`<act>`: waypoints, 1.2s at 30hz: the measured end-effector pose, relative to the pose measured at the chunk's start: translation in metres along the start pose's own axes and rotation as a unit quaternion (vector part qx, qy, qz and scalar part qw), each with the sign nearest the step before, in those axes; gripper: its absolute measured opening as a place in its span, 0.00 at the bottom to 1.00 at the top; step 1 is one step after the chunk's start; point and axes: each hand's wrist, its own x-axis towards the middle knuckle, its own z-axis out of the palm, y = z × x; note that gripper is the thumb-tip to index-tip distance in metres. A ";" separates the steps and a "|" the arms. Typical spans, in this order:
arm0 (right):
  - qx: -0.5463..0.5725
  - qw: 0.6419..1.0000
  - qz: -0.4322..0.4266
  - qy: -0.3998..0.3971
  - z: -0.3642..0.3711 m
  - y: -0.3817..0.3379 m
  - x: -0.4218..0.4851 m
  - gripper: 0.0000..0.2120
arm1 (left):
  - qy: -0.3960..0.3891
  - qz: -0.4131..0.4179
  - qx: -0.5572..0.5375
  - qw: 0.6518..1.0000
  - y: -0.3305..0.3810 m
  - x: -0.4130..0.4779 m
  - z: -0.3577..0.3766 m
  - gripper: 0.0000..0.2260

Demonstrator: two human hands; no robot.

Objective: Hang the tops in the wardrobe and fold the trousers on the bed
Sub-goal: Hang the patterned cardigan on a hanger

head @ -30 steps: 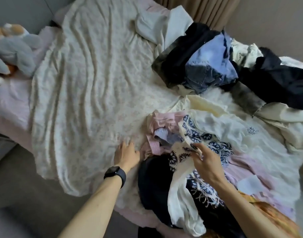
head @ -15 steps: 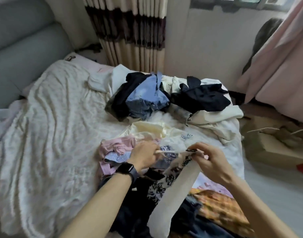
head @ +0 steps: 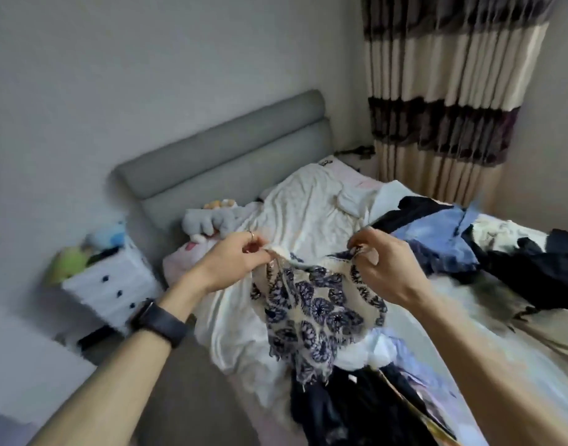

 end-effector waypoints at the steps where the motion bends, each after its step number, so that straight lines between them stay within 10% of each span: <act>1: 0.019 0.999 -0.031 -0.022 0.011 -0.019 0.005 0.15 | 0.020 -0.014 -0.002 1.000 -0.004 -0.023 -0.013 0.05; 10: 0.062 0.934 -0.231 -0.264 0.156 -0.167 -0.027 0.09 | 0.181 -0.197 -0.077 0.961 -0.111 -0.274 -0.063 0.04; 14: 0.031 0.923 -0.314 -0.222 0.220 -0.235 -0.075 0.12 | 0.250 -0.297 0.008 0.921 -0.152 -0.396 -0.076 0.06; 25: 0.071 0.883 -0.286 -0.365 0.330 -0.392 -0.183 0.12 | 0.342 -0.473 0.301 0.754 -0.183 -0.615 -0.093 0.05; 36: 0.106 0.754 -0.441 -0.474 0.415 -0.470 -0.283 0.23 | 0.332 -0.694 0.231 0.596 -0.166 -0.745 -0.031 0.03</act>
